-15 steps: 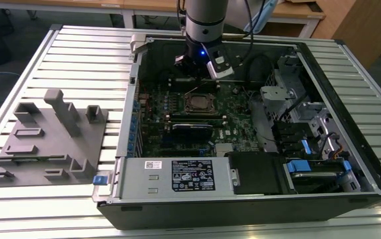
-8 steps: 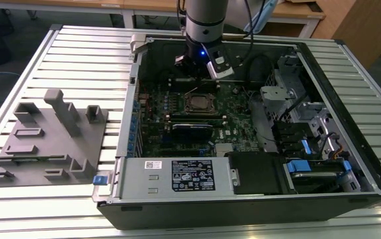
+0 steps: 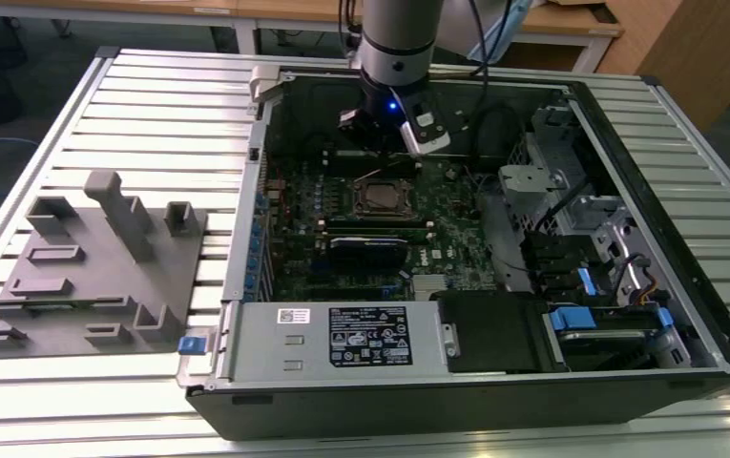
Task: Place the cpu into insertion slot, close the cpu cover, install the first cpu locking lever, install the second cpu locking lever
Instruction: 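Install the first cpu locking lever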
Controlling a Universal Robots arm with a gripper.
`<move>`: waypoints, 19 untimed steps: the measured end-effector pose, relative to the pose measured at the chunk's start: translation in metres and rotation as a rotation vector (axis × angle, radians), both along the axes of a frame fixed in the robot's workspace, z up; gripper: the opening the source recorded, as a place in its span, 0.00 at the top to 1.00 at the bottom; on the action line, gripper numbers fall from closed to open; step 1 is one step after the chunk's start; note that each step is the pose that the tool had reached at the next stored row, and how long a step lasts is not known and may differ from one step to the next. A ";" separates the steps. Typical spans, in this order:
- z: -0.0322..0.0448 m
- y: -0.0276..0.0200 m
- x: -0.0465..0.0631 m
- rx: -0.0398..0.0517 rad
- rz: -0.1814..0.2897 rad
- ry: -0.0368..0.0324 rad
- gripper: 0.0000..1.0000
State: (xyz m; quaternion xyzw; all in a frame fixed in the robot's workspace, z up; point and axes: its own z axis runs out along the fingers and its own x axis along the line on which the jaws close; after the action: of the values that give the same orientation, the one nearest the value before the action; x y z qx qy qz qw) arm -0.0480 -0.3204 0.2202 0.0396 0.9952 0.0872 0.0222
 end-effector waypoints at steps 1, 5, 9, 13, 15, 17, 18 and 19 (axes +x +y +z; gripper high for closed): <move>-0.0006 0.0000 0.001 0.0000 0.000 0.0000 0.90; -0.0021 0.0008 0.002 -0.0006 -0.001 0.0002 0.90; -0.0028 0.0029 0.002 -0.0015 -0.006 0.0000 0.90; -0.0039 0.0031 0.002 -0.0029 -0.021 0.0000 0.90; -0.0047 0.0031 0.002 -0.0029 -0.039 0.0001 0.90; -0.0056 0.0031 0.002 -0.0029 -0.055 0.0001 0.90; -0.0060 0.0031 0.002 -0.0029 -0.060 0.0000 0.90; -0.0064 0.0031 0.002 -0.0029 -0.067 0.0001 0.90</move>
State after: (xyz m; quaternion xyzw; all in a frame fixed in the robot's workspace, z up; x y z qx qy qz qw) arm -0.0459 -0.3173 0.2138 0.0728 0.9934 0.0849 0.0251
